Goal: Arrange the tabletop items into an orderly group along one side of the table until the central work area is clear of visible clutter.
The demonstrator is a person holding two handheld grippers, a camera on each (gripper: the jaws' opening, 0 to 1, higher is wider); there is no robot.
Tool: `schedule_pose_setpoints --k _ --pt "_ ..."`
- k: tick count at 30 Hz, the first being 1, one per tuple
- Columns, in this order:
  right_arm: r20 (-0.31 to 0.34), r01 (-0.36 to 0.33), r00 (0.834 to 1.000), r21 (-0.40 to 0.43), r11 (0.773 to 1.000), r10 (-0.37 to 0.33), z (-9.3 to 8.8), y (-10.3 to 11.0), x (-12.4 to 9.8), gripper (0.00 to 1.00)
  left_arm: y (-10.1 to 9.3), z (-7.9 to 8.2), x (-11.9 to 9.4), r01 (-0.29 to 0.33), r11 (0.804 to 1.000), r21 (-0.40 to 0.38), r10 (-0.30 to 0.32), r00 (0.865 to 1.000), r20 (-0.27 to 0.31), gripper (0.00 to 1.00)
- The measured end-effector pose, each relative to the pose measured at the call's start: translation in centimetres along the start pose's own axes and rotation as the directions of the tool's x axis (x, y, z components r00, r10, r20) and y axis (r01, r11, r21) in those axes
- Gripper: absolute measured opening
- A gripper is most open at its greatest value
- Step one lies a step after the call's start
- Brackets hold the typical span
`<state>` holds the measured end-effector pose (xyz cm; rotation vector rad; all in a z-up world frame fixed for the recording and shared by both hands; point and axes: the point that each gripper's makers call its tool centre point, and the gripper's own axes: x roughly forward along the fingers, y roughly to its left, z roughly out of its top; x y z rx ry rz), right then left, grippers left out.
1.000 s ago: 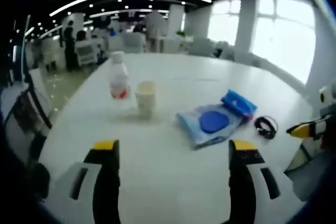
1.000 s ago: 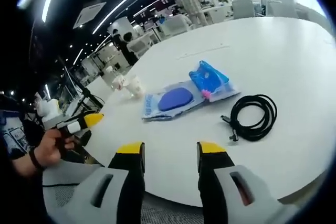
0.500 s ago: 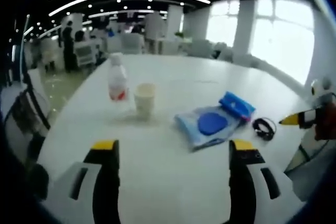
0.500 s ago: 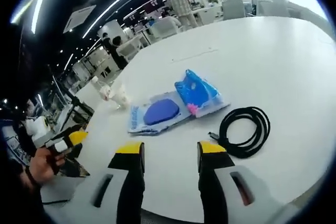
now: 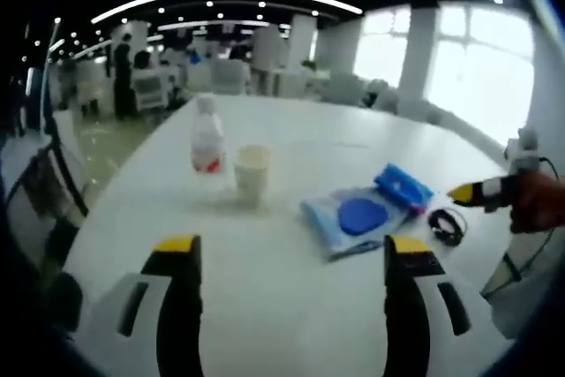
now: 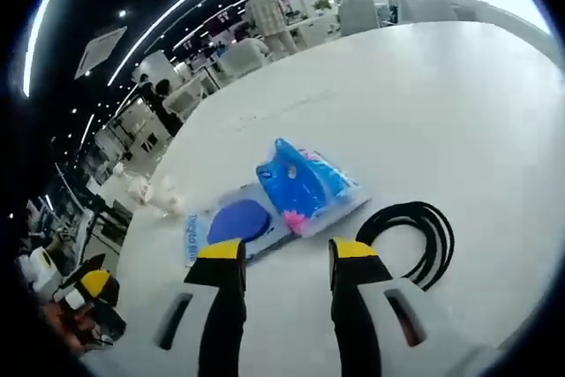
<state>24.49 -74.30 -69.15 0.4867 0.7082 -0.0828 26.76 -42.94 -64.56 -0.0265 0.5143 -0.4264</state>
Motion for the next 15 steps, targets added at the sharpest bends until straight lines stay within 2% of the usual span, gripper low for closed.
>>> schedule_pose_setpoints --k 1,5,15 --pt "0.0 0.012 1.0 0.034 0.999 -0.012 0.0 -0.4 0.4 0.37 0.0 0.0 0.0 0.0 1.0 0.004 0.0 1.0 -0.001 0.82" --pt "0.011 0.014 1.0 0.08 0.997 -0.015 0.2 -0.9 1.6 0.36 0.2 -0.1 0.2 -0.001 1.0 0.006 0.001 1.0 -0.005 0.82" --pt "-0.031 0.048 0.999 0.198 0.979 -0.043 0.4 -2.9 5.2 0.36 1.0 -0.6 0.6 -0.022 0.999 -0.023 0.022 1.0 -0.018 0.8"
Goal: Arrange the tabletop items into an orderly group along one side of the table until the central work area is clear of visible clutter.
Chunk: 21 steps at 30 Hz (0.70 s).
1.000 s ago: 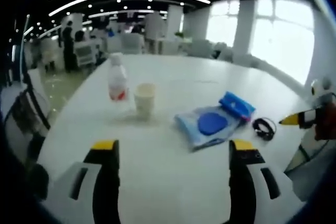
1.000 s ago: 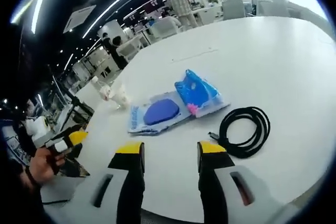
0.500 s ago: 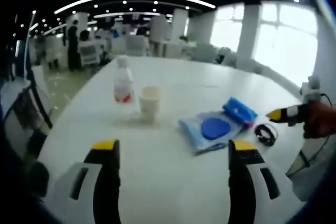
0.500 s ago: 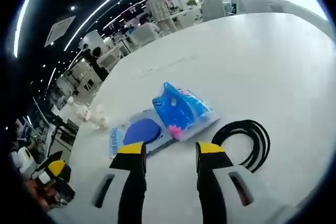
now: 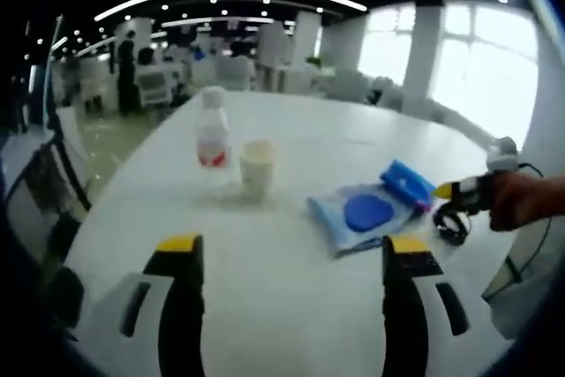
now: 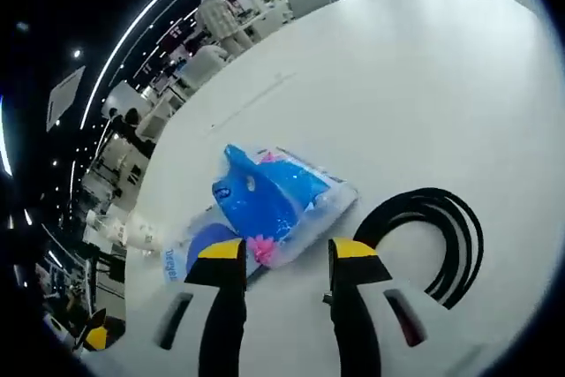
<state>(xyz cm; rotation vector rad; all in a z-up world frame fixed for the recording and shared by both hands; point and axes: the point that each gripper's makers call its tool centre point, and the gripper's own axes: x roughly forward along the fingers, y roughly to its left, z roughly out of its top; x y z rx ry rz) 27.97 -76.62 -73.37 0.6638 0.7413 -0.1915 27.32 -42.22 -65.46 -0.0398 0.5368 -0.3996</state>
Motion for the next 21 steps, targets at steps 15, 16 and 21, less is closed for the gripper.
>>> schedule_pose_setpoints --k 15,16,21 --pt "-0.085 0.082 0.993 0.066 0.994 -0.076 -0.6 -1.4 2.4 0.16 1.1 -0.5 0.0 -0.032 0.999 -0.032 0.031 0.999 -0.015 0.76" --pt "-0.084 0.083 0.993 0.059 0.995 -0.078 -0.6 -1.4 2.4 0.15 1.1 -0.5 0.0 -0.033 0.999 -0.033 0.033 0.999 -0.017 0.76" --pt "-0.082 0.032 0.996 -0.004 0.999 -0.032 -0.2 -0.9 2.4 0.04 0.9 -0.8 0.2 -0.031 1.0 -0.001 0.031 0.999 -0.032 0.74"
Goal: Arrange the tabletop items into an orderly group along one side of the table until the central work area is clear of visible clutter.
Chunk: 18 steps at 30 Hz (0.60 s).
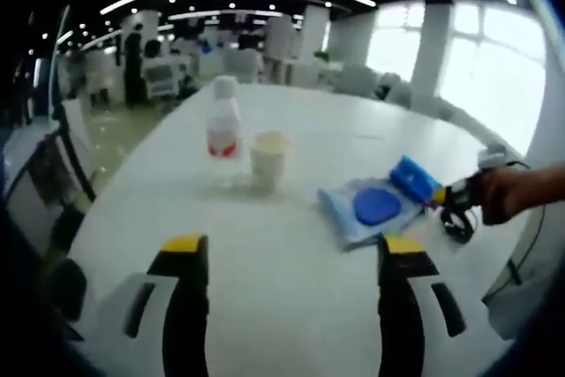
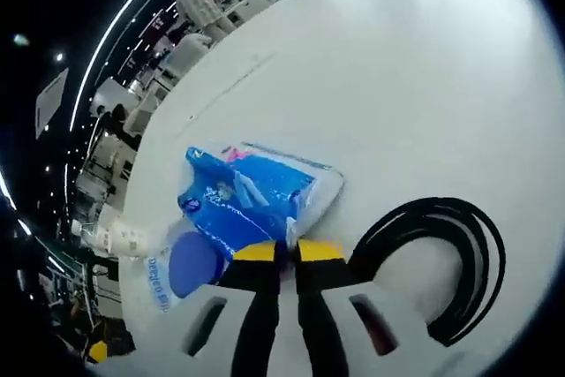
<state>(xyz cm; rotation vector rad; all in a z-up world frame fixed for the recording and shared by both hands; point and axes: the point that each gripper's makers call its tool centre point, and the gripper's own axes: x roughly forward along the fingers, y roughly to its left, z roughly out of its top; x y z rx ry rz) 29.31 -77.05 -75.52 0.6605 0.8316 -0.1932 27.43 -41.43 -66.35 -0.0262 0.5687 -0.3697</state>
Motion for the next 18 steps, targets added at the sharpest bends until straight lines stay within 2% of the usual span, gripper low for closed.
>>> schedule_pose_setpoints --k 7,12,14,18 --pt "0.032 -0.02 0.999 -0.004 1.0 0.02 1.8 -0.2 -0.5 0.01 -0.2 -0.1 0.0 0.002 1.0 0.018 -0.002 1.0 -0.008 0.73" --pt "0.079 -0.045 0.996 -0.046 0.998 0.049 4.1 0.4 -1.2 0.01 0.1 -0.1 0.0 -0.003 1.0 -0.001 0.003 1.0 -0.005 0.73" --pt "0.107 -0.06 0.992 -0.053 0.997 0.066 5.5 0.7 -1.5 0.01 0.1 0.0 -0.1 -0.005 1.0 -0.004 0.005 1.0 -0.002 0.73" --pt "0.143 -0.056 0.987 -0.143 0.988 0.077 7.7 0.6 -2.1 0.01 0.1 -0.1 -0.2 -0.005 1.0 -0.005 0.005 1.0 -0.004 0.73"
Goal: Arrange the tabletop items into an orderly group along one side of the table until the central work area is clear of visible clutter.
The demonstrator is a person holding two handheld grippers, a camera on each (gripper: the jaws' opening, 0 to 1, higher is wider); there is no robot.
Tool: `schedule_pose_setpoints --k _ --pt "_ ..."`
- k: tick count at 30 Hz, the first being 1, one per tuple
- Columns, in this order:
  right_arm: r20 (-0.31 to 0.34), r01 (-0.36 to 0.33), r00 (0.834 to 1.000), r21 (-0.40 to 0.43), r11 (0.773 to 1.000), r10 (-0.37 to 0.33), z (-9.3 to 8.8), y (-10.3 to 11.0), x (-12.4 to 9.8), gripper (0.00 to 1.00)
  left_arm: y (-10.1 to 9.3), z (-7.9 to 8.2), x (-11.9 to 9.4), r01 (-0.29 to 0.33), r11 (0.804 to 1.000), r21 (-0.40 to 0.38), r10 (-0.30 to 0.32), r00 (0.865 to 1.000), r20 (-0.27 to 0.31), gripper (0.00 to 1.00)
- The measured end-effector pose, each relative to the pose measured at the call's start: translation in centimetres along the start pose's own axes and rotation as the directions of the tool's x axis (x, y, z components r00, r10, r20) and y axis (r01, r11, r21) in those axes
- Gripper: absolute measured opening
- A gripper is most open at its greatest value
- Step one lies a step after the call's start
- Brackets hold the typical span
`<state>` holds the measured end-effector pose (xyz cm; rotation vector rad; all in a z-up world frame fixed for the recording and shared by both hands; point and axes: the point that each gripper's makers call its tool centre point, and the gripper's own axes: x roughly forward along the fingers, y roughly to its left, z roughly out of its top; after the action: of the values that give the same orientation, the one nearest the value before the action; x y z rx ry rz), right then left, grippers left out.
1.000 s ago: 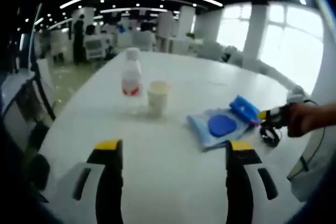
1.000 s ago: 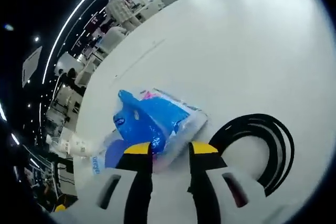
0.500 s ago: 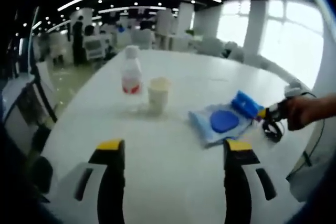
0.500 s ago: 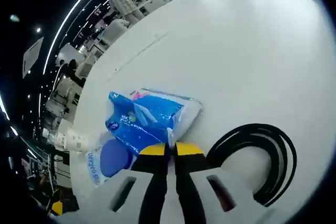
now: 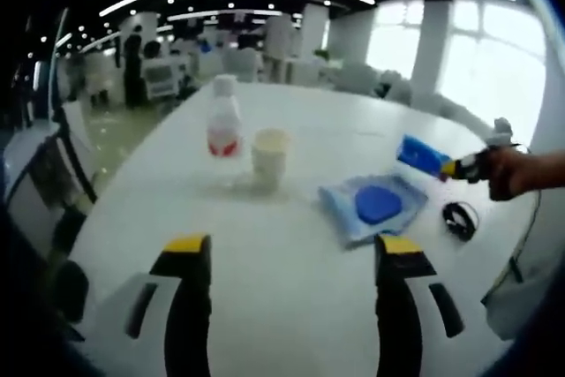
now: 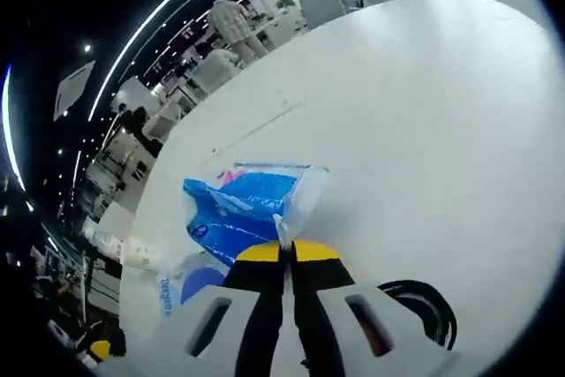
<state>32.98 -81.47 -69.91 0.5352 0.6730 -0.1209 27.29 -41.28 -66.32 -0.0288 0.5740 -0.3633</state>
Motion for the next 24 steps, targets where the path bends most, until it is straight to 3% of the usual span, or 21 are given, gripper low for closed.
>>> schedule_pose_setpoints --k 5,8,19,24 --pt "0.009 0.01 1.0 -0.134 0.991 -0.009 1.9 -1.0 -0.5 0.01 0.0 0.1 0.0 0.001 1.0 0.0 -0.001 1.0 0.005 0.72" --pt "0.019 0.007 1.0 -0.168 0.986 -0.003 2.5 -1.3 -0.8 0.01 0.0 -0.1 0.0 0.002 1.0 0.007 -0.002 1.0 -0.001 0.72" --pt "-0.041 0.018 0.999 -0.281 0.96 -0.031 1.5 -4.0 -0.1 0.01 -0.3 -0.6 0.1 0.008 1.0 0.017 -0.007 1.0 -0.02 0.71" --pt "-0.08 0.001 0.996 -0.372 0.928 -0.034 1.0 -4.4 1.3 0.02 -0.6 -1.0 0.1 0.014 0.999 0.03 -0.013 0.999 -0.035 0.71"
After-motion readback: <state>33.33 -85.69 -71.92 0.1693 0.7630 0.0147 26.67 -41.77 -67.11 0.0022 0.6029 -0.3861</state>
